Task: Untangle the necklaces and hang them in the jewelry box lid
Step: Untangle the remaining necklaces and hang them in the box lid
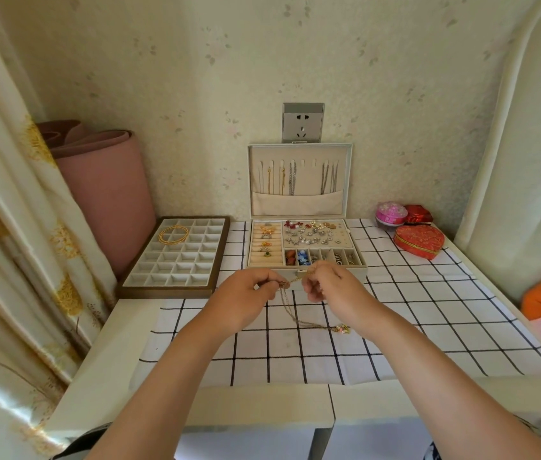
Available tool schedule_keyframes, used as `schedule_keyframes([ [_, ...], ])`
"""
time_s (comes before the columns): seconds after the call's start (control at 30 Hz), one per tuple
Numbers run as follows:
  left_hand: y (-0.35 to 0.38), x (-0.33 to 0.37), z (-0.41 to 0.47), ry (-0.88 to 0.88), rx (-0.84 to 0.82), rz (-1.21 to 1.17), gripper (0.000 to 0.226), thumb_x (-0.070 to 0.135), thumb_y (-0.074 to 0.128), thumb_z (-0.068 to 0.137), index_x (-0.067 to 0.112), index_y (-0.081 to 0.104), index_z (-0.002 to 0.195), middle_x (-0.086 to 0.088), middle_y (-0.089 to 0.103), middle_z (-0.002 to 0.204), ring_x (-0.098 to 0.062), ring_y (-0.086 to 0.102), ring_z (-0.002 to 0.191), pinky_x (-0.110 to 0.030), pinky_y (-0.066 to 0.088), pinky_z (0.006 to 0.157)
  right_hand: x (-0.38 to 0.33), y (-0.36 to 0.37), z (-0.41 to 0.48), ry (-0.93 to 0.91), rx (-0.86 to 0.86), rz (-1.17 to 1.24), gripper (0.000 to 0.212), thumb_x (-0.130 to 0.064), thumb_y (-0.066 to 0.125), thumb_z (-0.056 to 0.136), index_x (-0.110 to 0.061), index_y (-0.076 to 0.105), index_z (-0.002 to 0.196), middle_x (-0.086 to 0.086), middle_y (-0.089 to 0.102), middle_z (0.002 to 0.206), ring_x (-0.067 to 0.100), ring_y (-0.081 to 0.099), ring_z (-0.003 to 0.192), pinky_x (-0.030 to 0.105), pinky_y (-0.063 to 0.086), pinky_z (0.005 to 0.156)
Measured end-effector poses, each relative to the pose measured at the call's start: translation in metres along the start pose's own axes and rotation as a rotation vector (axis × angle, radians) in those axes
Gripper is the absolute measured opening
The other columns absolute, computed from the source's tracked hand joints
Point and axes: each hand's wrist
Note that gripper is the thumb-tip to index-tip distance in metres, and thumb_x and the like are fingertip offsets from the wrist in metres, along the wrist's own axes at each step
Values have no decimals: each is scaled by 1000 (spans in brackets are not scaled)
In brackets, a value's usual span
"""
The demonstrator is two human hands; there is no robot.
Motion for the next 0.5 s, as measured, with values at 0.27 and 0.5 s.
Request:
schedule_keyframes([
  [0.27, -4, -5, 2, -85, -32, 27, 19, 17, 55, 98, 32, 66, 102, 12, 76, 83, 6, 63, 91, -26, 48, 89, -11, -4, 3, 26, 188, 474, 28, -6, 36, 95, -2, 58, 77, 10, 62, 71, 26, 58, 70, 41, 54, 77],
  [0.5, -4, -7, 0, -109, -33, 195, 18, 19, 52, 97, 34, 61, 96, 21, 74, 81, 4, 63, 80, -28, 52, 78, -20, -11, 0, 64, 210, 908, 40, -27, 34, 108, -5, 55, 80, 9, 54, 64, 27, 62, 63, 49, 57, 86],
])
Point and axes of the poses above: each hand's wrist, its own z-axis towards the middle knuckle, its own y-axis out of the palm, x = y × z
